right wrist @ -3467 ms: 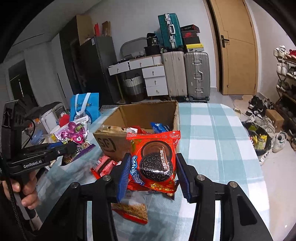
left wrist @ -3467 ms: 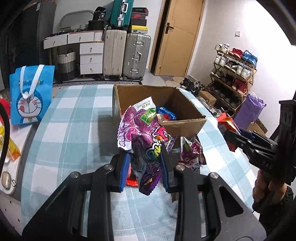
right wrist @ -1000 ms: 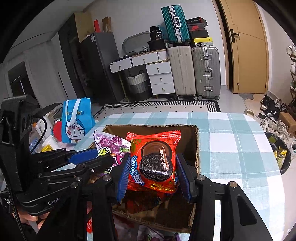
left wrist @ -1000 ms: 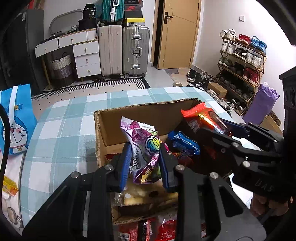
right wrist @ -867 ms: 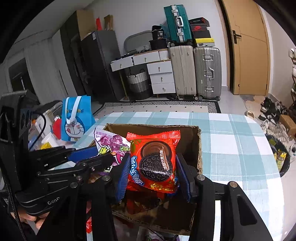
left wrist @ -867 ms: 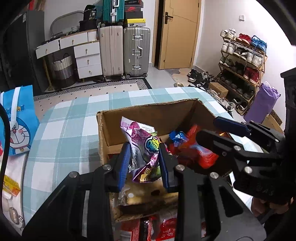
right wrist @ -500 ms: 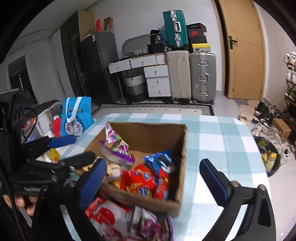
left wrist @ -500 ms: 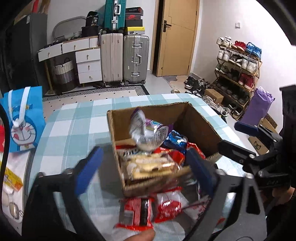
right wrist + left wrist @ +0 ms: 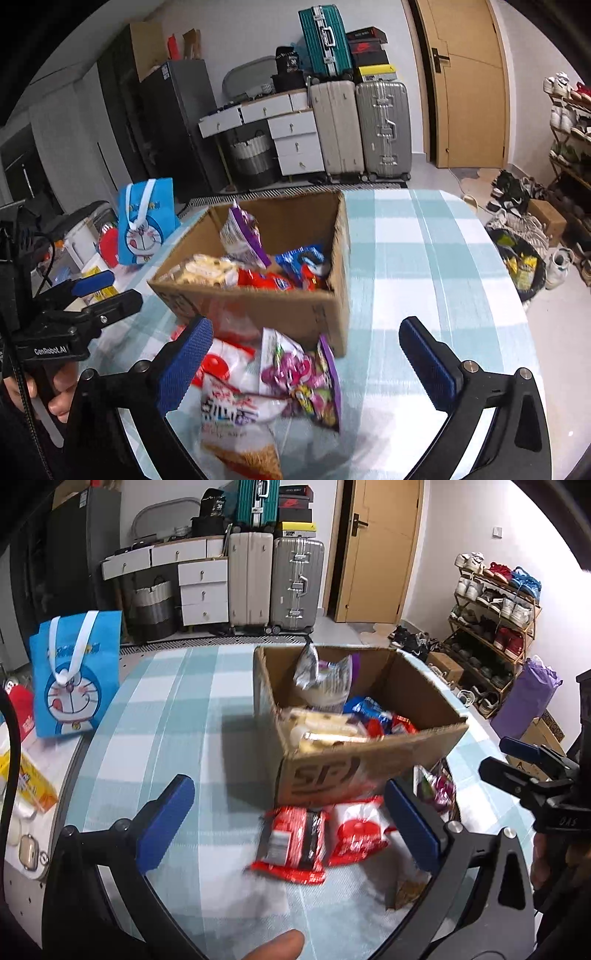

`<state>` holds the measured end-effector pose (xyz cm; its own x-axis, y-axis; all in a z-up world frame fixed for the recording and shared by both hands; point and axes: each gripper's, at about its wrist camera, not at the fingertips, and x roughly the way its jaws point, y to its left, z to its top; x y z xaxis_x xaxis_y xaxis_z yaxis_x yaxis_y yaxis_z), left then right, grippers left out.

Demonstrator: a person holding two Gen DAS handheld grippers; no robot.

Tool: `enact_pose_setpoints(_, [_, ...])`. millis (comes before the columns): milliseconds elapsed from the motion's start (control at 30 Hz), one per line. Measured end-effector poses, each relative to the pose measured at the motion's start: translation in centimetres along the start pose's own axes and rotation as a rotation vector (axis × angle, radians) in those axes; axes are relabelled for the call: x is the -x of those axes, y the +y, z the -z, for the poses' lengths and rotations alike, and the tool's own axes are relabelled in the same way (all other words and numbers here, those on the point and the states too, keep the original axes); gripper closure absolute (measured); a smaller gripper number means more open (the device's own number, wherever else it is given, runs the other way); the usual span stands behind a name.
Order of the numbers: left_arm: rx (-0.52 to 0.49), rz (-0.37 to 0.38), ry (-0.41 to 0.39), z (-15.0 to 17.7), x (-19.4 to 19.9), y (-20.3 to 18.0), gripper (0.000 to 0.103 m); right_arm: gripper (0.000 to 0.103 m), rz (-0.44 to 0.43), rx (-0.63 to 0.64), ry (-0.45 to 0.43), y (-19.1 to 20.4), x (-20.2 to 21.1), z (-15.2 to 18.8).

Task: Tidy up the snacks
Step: 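Move both tools back to the snacks in front of the box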

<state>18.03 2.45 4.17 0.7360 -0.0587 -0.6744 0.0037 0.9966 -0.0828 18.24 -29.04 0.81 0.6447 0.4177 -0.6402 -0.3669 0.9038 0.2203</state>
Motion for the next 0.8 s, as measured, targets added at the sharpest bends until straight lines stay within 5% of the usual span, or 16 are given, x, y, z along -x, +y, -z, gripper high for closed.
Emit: enact_pose_setpoints(800, [0.037, -0.005, 0.145, 5.9, -3.2, 0.6, 0.001, 0.001, -0.053, 0.001, 0.175, 2.0, -2.0, 5.9])
